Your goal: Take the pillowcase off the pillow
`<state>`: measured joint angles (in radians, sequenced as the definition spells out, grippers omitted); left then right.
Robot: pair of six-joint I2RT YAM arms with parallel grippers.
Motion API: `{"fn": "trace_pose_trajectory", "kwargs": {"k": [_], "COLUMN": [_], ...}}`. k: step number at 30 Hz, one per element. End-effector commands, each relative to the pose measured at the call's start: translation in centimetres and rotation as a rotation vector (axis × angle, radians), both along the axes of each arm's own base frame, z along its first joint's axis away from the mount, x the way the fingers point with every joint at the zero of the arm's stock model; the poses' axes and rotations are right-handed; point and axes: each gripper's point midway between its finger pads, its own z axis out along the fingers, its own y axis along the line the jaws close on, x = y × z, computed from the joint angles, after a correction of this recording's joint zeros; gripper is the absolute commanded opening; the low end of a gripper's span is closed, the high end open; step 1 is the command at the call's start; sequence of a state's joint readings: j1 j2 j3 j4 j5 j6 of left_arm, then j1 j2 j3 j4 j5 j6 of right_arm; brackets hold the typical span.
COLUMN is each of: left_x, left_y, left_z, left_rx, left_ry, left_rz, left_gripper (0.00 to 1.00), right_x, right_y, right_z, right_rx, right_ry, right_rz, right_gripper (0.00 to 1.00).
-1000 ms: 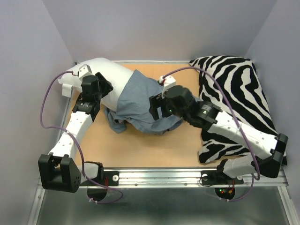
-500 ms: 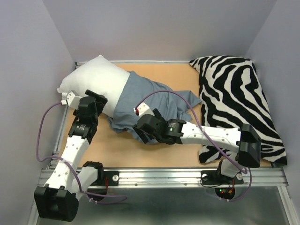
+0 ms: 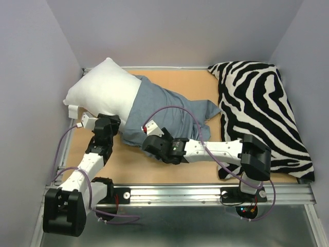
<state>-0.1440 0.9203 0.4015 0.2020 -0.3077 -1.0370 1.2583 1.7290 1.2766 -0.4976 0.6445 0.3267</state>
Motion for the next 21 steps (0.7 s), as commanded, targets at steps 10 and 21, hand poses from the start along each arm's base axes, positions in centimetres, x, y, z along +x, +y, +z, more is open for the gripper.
{"fn": "trace_pose_trajectory", "kwargs": {"k": [10, 21], "left_x": [2.0, 3.3], "left_y": [0.8, -3.6], "left_z": [16.0, 33.4], "left_rx": [0.377, 0.526], "left_ry": [-0.238, -0.332], "left_rz": [-0.103, -0.339], "left_gripper": [0.00, 0.00], "right_x": [1.7, 6.6], "right_y": [1.1, -3.9], "right_z": [15.4, 27.1], "right_rx": [0.258, 0.547], "right_ry": [-0.169, -0.109], "right_rz": [-0.005, -0.030], "right_gripper": [0.03, 0.05]}}
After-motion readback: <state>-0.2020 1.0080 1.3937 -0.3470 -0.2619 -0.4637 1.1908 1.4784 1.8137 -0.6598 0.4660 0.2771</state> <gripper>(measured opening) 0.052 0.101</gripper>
